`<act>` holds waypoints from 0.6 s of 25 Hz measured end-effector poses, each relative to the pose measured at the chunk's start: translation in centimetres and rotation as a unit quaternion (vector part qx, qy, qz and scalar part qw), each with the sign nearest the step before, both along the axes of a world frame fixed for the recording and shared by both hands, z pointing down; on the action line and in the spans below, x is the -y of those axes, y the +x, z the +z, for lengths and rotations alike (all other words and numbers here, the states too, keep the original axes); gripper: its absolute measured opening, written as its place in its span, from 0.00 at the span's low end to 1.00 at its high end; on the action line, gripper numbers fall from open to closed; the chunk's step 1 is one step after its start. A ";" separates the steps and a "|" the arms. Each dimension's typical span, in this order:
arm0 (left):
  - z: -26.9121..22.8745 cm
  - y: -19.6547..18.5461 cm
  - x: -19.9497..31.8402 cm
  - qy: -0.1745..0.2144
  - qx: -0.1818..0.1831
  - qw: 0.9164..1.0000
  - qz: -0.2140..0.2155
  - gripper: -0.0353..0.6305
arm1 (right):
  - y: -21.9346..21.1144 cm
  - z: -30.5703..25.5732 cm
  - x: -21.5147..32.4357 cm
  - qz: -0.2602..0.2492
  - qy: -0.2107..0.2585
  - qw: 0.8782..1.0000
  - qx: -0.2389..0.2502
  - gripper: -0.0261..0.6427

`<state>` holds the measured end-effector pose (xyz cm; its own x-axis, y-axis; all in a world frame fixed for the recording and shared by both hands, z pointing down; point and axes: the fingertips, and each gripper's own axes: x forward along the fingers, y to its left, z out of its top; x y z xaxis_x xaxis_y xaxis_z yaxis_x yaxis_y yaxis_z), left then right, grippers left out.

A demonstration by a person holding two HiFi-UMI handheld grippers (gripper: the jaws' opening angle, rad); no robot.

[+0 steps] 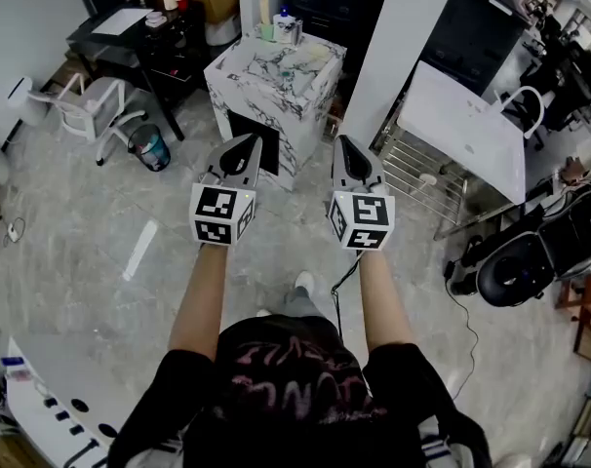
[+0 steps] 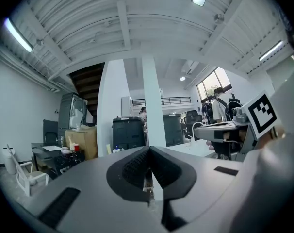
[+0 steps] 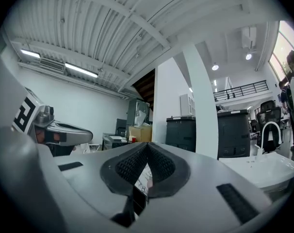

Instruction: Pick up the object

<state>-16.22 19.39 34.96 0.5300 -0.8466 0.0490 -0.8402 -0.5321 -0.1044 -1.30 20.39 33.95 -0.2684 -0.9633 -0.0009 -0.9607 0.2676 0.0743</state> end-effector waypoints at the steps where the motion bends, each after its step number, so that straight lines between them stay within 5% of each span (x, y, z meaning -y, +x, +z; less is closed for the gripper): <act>1: 0.1 0.1 0.1 -0.001 0.001 1.000 0.000 0.08 | 0.2 0.0 0.1 0.001 0.001 1.000 0.003 0.06; 15: 1.7 2.1 5.4 -0.020 0.004 1.000 -0.008 0.08 | 2.2 1.4 5.7 -0.009 -0.012 1.000 0.012 0.06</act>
